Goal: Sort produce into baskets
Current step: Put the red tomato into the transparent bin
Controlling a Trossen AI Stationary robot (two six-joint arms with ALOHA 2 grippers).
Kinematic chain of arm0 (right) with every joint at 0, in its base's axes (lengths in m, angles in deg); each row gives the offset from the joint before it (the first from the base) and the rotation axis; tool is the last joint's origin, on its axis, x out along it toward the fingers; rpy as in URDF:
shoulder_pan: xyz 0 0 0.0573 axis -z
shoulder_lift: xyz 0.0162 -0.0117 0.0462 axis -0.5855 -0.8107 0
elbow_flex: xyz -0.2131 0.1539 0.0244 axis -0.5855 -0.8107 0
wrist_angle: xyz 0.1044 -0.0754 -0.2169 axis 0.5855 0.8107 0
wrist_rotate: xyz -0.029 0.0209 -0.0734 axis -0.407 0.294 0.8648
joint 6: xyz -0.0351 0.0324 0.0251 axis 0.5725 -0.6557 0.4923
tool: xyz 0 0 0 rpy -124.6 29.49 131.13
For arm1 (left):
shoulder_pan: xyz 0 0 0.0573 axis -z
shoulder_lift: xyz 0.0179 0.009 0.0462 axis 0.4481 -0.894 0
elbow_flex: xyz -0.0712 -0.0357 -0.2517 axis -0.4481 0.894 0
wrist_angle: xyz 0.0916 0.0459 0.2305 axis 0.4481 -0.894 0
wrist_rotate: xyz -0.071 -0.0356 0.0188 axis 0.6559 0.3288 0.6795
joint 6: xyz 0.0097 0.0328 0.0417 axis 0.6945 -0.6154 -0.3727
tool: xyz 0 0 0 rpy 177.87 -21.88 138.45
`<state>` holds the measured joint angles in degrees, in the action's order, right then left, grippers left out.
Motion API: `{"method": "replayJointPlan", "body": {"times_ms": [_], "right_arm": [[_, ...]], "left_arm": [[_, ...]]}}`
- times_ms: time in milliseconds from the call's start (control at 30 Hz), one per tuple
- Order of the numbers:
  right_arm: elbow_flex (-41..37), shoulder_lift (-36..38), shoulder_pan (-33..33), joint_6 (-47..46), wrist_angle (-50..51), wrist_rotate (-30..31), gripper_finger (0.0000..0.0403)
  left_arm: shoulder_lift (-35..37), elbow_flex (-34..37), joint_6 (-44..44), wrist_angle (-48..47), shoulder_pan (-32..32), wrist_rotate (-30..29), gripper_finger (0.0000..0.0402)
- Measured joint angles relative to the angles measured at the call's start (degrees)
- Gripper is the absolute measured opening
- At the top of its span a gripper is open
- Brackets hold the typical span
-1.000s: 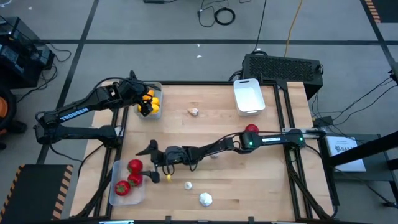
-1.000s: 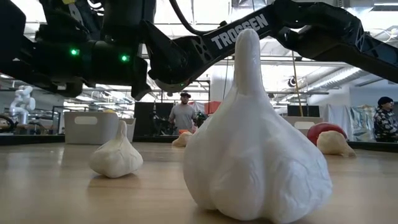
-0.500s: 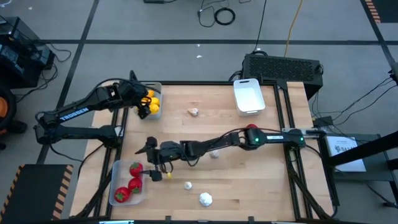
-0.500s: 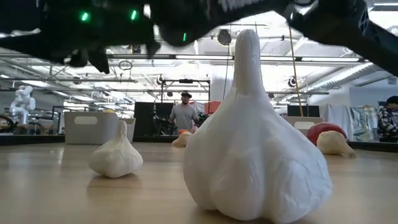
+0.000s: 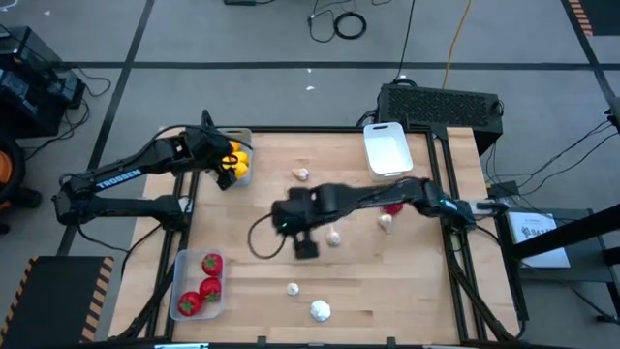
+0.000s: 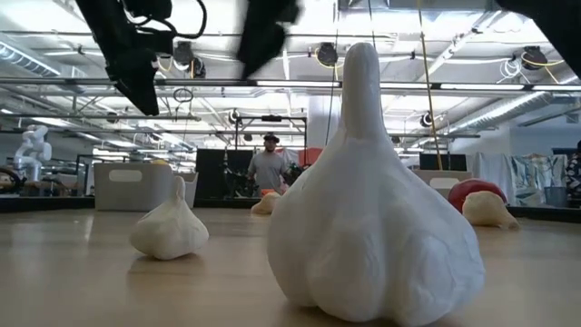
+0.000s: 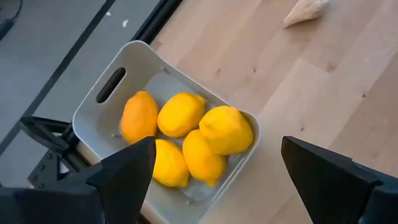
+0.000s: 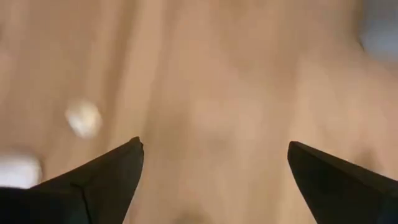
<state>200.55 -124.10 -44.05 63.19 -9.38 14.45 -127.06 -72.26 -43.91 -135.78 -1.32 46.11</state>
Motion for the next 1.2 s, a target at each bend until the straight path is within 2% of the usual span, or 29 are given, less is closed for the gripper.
{"method": "replayJointPlan", "body": {"times_ms": [200, 267, 433, 567, 767, 967, 1200], "right_arm": [[0.03, 3.75, 2.74, -5.57, 22.36, 4.83, 0.0384], [-1.51, 4.90, 3.93, -6.51, 22.45, 5.01, 0.0384], [-9.70, 12.62, 5.31, -4.97, 22.58, 1.06, 0.0384], [-22.36, 21.13, 5.34, -7.27, 18.69, 1.47, 0.0384], [-45.74, 39.86, 5.32, -16.27, 11.09, 1.49, 0.0384], [-66.45, 56.70, 3.50, -33.86, -1.55, 1.46, 0.0384], [-82.39, 64.36, 0.92, -59.17, -3.02, 1.83, 0.0384]], "left_arm": [[-0.02, 3.31, 0.15, 2.89, 1.56, 0.45, 0.0352], [-0.02, 3.94, 1.02, 3.07, 2.28, 1.73, 0.0352], [-0.02, 4.58, 3.08, 5.27, 4.90, 6.54, 0.0352], [-0.02, 6.82, 4.70, 12.84, 8.50, 10.78, 0.0352], [-0.14, 11.90, 9.01, 28.53, 15.68, 13.35, 0.0352], [-2.44, 15.45, 11.84, 44.30, 24.81, 12.71, 0.0352], [-12.28, 15.47, 12.04, 57.50, 31.36, 11.21, 0.0352]]}}
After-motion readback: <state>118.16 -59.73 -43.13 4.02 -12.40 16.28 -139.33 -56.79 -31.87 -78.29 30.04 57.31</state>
